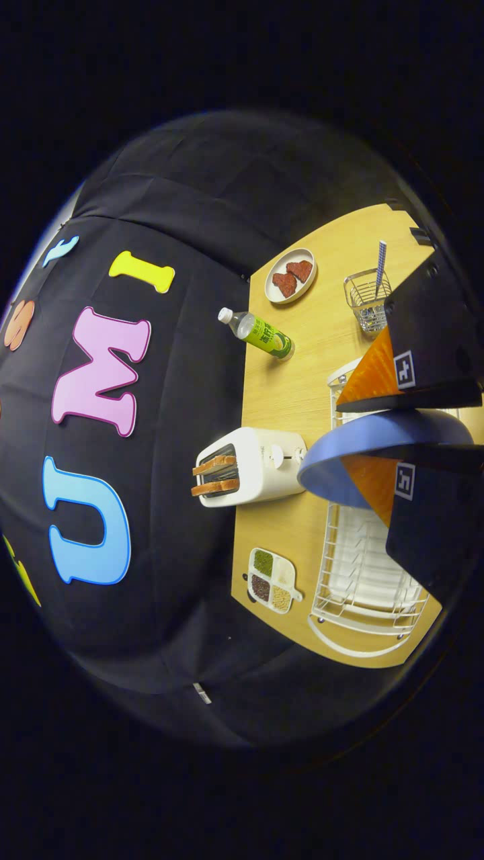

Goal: Take the plate from the dish rack, then take the spoon from the basket and place it into the plate.

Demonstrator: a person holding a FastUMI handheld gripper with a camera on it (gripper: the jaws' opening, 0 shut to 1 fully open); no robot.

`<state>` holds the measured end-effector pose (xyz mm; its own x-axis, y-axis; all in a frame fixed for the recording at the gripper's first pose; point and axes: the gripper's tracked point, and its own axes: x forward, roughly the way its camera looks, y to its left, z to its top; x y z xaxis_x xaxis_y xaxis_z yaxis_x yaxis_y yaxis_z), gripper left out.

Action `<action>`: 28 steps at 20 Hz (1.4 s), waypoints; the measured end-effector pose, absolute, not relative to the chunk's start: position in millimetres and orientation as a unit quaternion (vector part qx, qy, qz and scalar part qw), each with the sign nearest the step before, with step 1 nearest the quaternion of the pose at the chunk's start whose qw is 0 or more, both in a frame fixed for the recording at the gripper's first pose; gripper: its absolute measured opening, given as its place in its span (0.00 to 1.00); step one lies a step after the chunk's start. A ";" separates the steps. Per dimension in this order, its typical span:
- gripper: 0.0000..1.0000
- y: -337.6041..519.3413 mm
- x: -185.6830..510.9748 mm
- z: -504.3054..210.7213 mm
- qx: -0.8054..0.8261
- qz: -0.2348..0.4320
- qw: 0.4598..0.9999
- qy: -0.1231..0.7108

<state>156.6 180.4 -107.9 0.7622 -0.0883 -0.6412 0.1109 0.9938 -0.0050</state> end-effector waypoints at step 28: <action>0.21 -93.3 -59.5 -233.8 0.240 -0.015 0.881 0.407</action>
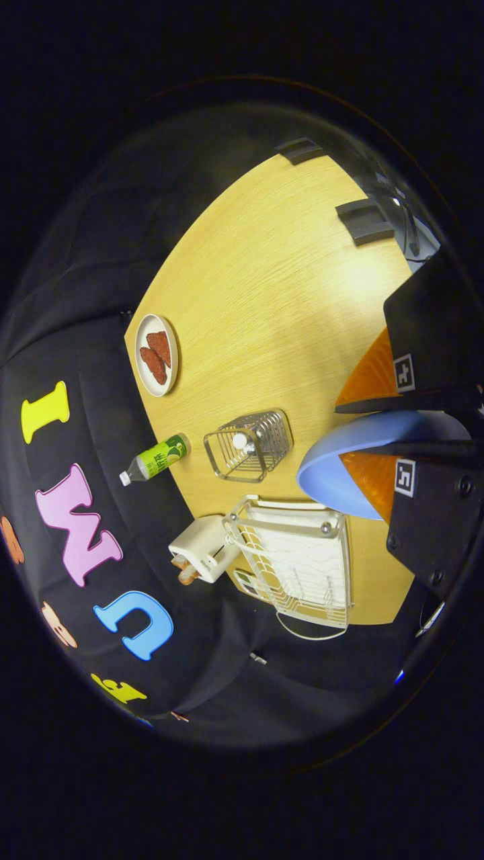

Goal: Take the plate from the dish rack, then take the spoon from the basket and place it into the plate.

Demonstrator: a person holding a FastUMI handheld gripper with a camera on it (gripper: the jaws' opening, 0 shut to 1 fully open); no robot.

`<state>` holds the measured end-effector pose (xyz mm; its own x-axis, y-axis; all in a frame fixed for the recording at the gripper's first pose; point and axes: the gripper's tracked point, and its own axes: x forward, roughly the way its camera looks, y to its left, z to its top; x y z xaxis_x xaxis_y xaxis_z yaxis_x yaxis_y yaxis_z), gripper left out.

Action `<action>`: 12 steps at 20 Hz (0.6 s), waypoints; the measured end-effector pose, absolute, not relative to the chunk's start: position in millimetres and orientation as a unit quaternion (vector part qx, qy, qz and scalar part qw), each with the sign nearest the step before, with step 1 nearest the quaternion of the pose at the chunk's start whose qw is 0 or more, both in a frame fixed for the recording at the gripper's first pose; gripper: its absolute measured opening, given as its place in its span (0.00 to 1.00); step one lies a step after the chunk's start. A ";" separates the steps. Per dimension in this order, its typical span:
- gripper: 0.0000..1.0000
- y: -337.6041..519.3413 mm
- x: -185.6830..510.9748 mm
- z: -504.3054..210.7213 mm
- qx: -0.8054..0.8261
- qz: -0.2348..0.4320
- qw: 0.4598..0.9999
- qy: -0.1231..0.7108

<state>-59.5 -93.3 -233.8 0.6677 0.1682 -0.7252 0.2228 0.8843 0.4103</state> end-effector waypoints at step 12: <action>0.62 -94.4 -14.4 -279.2 0.229 0.081 0.880 0.408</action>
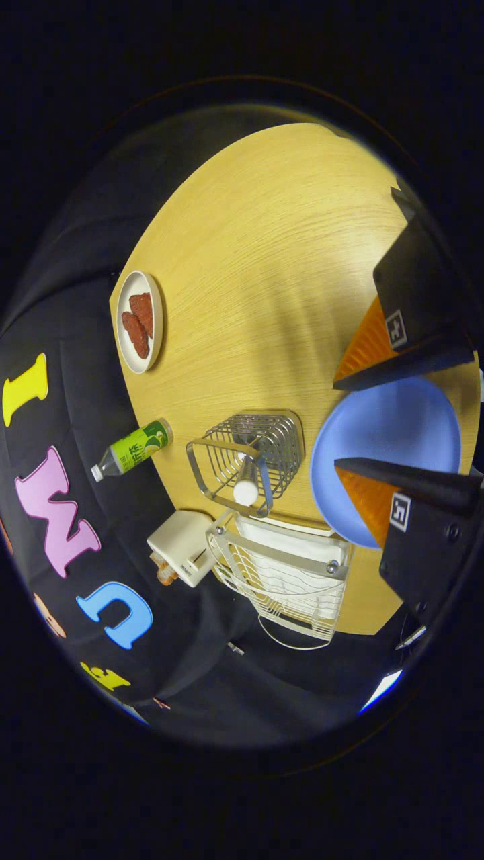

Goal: Take the plate from the dish rack, then take the spoon from the basket and place it into the plate.

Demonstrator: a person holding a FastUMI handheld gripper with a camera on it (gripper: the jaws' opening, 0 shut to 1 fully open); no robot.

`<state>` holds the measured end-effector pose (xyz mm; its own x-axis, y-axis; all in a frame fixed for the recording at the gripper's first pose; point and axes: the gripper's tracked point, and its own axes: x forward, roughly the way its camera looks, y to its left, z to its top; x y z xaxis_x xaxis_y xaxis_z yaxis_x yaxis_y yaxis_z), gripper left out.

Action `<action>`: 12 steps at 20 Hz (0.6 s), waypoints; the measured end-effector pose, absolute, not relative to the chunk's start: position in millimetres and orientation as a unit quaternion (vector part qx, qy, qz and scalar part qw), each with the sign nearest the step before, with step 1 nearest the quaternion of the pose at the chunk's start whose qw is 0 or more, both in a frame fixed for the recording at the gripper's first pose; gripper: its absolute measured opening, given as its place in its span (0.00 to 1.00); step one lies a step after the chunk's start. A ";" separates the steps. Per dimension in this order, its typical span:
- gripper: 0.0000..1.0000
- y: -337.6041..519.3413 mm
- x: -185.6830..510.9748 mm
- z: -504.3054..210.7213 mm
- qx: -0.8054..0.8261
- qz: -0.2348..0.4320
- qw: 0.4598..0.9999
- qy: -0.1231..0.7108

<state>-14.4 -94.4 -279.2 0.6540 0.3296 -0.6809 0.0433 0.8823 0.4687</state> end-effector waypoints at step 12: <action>0.99 -91.5 39.5 -183.2 0.144 0.158 0.955 0.207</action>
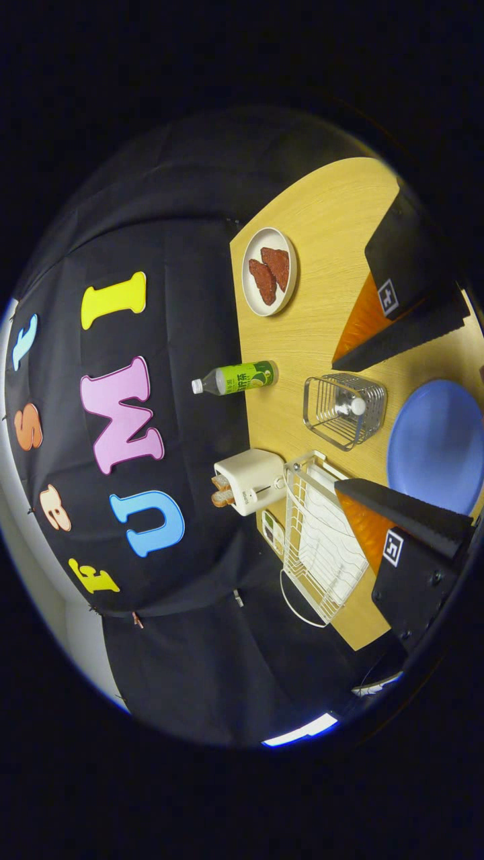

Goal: Take the plate from the dish rack, then take the spoon from the basket and place it into the plate.

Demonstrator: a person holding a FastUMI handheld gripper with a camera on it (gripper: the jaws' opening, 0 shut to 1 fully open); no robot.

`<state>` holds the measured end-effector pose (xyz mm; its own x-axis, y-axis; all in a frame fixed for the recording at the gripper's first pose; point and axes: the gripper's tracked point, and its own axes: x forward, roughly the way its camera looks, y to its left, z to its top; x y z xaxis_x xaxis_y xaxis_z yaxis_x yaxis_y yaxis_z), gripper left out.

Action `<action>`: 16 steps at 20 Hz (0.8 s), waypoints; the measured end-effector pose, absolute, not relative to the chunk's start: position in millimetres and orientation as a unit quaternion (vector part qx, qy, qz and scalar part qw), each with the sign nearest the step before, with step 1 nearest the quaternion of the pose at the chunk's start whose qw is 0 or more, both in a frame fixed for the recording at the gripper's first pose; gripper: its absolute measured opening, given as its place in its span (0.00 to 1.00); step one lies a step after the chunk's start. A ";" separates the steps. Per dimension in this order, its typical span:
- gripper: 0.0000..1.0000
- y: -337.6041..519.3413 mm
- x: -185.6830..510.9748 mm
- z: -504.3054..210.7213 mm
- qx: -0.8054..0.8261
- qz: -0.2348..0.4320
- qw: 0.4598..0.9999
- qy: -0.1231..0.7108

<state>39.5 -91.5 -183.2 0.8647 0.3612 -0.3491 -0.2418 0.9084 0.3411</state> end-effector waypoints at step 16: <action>0.56 -71.3 89.6 -232.3 0.083 0.156 0.970 0.166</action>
